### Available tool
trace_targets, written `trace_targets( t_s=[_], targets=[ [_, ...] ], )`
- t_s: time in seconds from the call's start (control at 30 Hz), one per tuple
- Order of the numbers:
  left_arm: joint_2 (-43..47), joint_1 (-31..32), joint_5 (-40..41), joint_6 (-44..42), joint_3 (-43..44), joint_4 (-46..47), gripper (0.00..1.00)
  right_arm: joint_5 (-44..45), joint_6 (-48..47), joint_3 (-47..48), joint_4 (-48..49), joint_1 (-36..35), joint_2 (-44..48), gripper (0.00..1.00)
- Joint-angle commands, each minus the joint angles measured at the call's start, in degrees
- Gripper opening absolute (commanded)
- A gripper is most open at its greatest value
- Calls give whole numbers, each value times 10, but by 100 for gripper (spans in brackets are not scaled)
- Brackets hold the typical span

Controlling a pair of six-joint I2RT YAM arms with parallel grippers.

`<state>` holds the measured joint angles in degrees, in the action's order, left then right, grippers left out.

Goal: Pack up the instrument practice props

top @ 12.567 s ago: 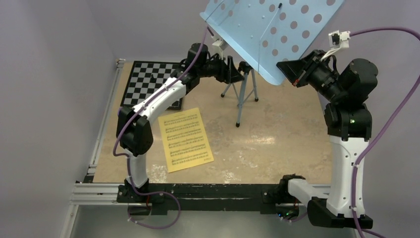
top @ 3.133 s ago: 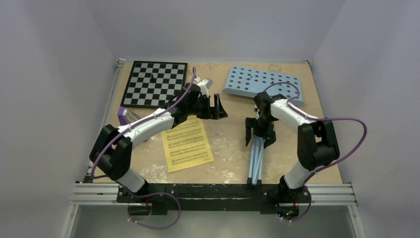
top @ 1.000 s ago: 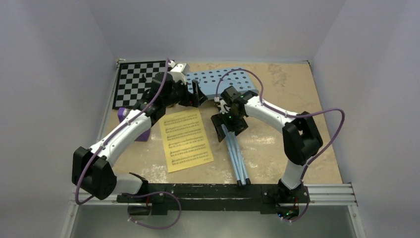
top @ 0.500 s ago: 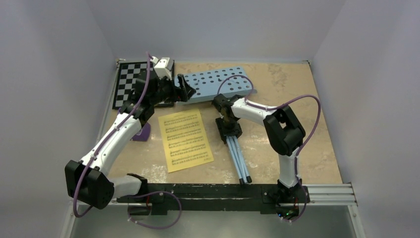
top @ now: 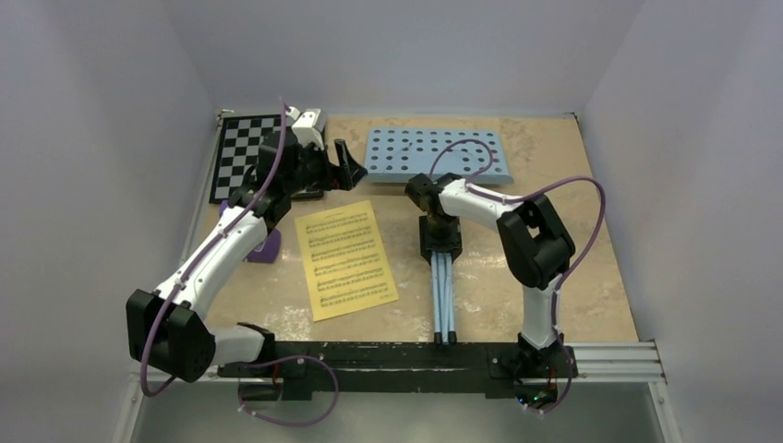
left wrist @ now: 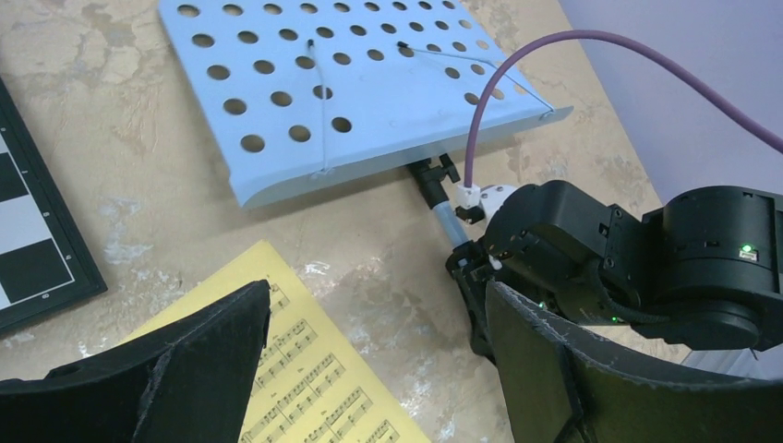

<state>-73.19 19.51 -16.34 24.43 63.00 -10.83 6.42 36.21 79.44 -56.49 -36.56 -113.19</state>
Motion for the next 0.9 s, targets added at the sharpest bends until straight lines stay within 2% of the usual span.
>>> trace_targets(
  t_s=[0.0, 0.17, 0.27, 0.43, 0.47, 0.57, 0.63, 0.8, 0.87],
  targets=[
    [-6, -5, -15, 4, 5, 25, 91, 56, 28, 15, -20, 15, 54, 0],
    [-16, -4, -21, 11, 7, 33, 91, 87, -71, 69, 24, 21, 31, 0],
    [-20, -4, -24, 17, 8, 38, 91, 90, -80, 81, 26, 32, 17, 0],
    [-19, -4, -25, 16, 9, 38, 91, 60, -60, 43, 25, 31, 29, 0],
    [-19, -4, -25, 15, 9, 36, 91, 50, -59, 36, 29, 30, 31, 3],
    [-19, -4, -27, 13, 8, 37, 91, 21, -78, 29, 48, 30, 35, 41],
    [-22, -4, -33, 14, 9, 44, 92, 9, -103, 37, 57, 30, 36, 61],
    [-31, -4, -45, 11, 19, 54, 94, -44, -188, 71, 53, 31, 55, 93],
    [-34, -4, -47, 3, 26, 55, 94, -69, -219, 84, 32, 37, 74, 99]
  ],
)
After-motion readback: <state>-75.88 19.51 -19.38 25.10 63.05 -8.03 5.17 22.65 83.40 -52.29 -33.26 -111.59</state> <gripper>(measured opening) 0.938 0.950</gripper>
